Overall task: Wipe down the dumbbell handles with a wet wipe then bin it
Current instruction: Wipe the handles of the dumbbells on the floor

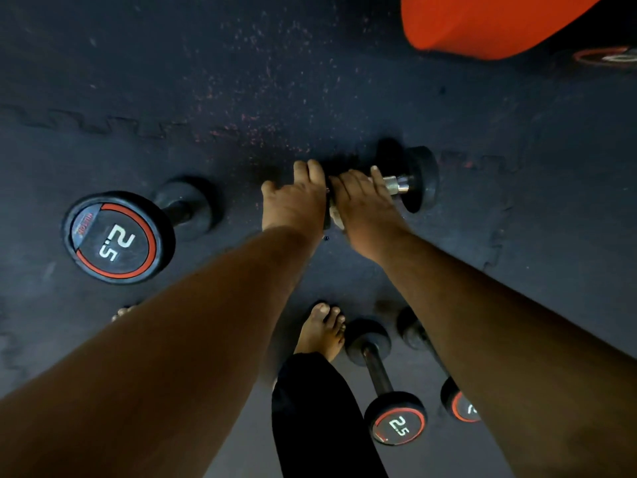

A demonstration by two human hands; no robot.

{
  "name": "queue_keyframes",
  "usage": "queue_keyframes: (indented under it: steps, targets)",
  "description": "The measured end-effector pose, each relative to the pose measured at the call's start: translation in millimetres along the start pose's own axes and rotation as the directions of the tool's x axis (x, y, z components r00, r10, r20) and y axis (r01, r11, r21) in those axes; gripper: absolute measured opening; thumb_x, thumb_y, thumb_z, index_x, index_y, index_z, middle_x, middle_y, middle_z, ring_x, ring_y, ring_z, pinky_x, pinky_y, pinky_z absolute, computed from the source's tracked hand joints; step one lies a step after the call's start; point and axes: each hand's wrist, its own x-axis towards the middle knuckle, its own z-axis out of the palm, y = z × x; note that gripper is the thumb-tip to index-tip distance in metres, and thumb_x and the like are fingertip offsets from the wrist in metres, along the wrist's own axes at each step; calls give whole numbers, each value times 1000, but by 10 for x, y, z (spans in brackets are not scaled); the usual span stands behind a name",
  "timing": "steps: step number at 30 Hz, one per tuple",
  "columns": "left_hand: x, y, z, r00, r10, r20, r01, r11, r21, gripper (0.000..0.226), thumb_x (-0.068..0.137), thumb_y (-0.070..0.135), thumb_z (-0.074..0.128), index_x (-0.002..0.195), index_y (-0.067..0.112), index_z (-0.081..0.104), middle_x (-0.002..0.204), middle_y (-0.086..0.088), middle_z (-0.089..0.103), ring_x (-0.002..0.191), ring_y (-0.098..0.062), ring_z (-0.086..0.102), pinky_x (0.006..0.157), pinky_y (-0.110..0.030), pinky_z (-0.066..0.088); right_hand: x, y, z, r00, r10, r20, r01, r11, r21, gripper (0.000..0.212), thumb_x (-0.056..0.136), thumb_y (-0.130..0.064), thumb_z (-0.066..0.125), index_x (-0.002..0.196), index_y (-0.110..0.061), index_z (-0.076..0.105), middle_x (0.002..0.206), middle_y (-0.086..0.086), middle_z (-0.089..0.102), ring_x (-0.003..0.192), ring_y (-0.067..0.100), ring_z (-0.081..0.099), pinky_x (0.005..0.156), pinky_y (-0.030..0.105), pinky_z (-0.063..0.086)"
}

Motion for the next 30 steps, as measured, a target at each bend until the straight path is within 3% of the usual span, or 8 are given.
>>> queue_keyframes:
  steps: [5, 8, 12, 15, 19, 23, 27, 30]
  targets:
    - [-13, 3, 40, 1000, 3, -11, -2, 1000, 14, 109, 87, 37, 78, 159, 4, 4, 163, -13, 23, 107, -30, 68, 103, -51, 40, 534, -96, -170, 985, 64, 158, -71, 997, 41, 28, 91, -25, 59, 119, -23, 60, 115, 3, 67, 106, 27, 63, 83, 39, 42]
    - [14, -7, -4, 1000, 7, -2, -7, 1000, -7, 109, 85, 36, 80, 158, 4, 5, 161, -12, 25, 109, -32, 67, 105, -53, 39, 431, -131, -109, 986, 112, 123, -117, 993, 34, 37, 88, -29, 62, 124, -21, 56, 121, 4, 64, 115, 27, 58, 101, 45, 39]
    - [3, 19, 45, 1000, -9, -26, 8, 1000, -7, 103, 88, 32, 78, 158, 4, 7, 162, -13, 25, 108, -31, 68, 105, -53, 41, -49, -192, 143, 990, 131, -51, -133, 989, -56, 71, 85, -29, 54, 149, -12, 30, 146, 8, 42, 142, 29, 33, 120, 63, 11]
    - [-39, 13, 102, 999, 1, -33, 0, 1000, 30, 111, 86, 36, 80, 158, 3, 3, 165, -15, 20, 110, -30, 68, 105, -53, 41, 153, -140, 24, 989, 148, 8, -148, 988, -49, 44, 89, -28, 60, 131, -18, 51, 126, 5, 58, 124, 27, 51, 118, 57, 21]
    - [-36, 2, 51, 1000, 17, -19, -16, 999, 33, 118, 82, 42, 82, 158, 3, 1, 164, -16, 20, 114, -34, 65, 107, -55, 39, 575, -56, -195, 972, 111, 208, -118, 993, 23, 8, 93, -22, 55, 97, -25, 62, 111, 5, 69, 105, 27, 64, 86, 39, 39]
    - [5, -2, -15, 1000, 3, 1, -3, 1000, 20, 115, 81, 38, 83, 158, 3, 5, 163, -13, 25, 114, -30, 66, 107, -54, 39, 152, 11, 67, 992, 124, -32, -124, 992, 4, 48, 87, -24, 62, 133, -17, 50, 131, 6, 56, 128, 28, 49, 119, 48, 25]
    - [3, 0, 2, 1000, -3, 4, 3, 999, 39, 118, 77, 40, 87, 157, 3, 9, 161, -12, 28, 112, -29, 68, 105, -53, 40, -196, 130, 286, 989, 116, -92, -125, 987, -98, 79, 84, -10, 48, 157, -10, 18, 157, 12, 30, 150, 32, 19, 122, 59, 11]
    - [-7, -3, 33, 1000, 3, 5, -3, 999, 39, 119, 77, 37, 87, 158, 4, 7, 163, -13, 25, 112, -31, 67, 105, -53, 39, 119, 176, 180, 989, 138, -57, -144, 982, -119, 52, 83, -18, 67, 131, -13, 50, 126, 10, 58, 125, 30, 51, 122, 55, 15]
